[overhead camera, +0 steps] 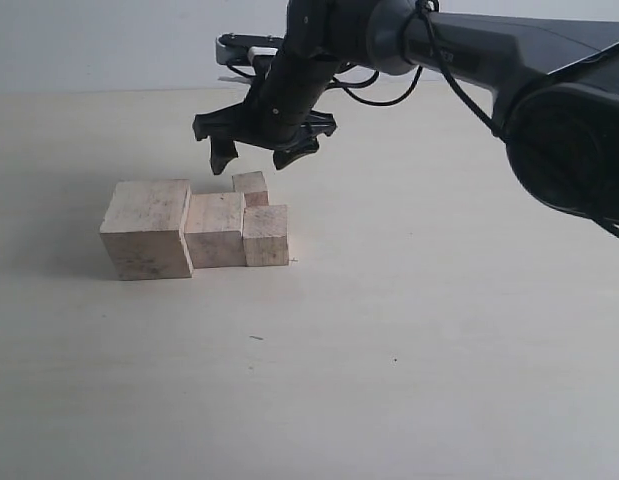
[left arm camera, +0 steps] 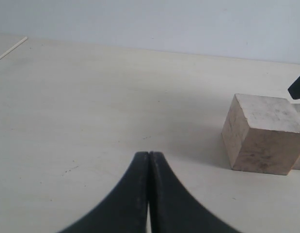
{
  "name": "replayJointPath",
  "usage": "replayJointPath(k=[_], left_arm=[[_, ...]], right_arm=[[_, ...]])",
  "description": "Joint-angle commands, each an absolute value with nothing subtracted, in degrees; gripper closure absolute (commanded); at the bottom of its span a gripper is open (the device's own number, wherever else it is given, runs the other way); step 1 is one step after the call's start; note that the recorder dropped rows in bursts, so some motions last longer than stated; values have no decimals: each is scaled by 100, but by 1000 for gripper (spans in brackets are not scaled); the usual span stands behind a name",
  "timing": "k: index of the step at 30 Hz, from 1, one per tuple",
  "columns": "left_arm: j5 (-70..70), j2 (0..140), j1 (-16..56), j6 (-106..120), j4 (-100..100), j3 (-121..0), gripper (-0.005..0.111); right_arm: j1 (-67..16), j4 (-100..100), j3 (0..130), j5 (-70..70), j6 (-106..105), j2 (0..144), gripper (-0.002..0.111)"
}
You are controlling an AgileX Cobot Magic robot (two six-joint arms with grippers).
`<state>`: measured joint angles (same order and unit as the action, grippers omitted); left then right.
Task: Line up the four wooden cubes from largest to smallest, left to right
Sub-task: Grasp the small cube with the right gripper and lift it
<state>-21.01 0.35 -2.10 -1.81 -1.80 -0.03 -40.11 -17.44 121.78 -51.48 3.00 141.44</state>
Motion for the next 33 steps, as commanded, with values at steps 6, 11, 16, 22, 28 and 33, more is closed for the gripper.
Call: replayJointPath(k=[6,11,16,22,28,33], left_arm=[[-2032,0,-172,-170,-214,0,107],[-2032,0,-172,-170,-214,0,107],[-2032,0,-172,-170,-214,0,107],[-2032,0,-172,-170,-214,0,107],[-2032,0,-172,-170,-214,0,107],[-2032,0,-172,-170,-214,0,107]], right_arm=[[-4000,-1758,12216,-5115,266,14373,32],[-4000,-1749,12216,-5002,266,14410,49],[-4000,-1601,12226,-4813,255,14265,85],[-3989,-360,12739,-5995,84,13902,108],[-3558,-963,12830,-6922,-1151,13236,108],[-3002,-2217,12800,-6996,-2604,12921,108]])
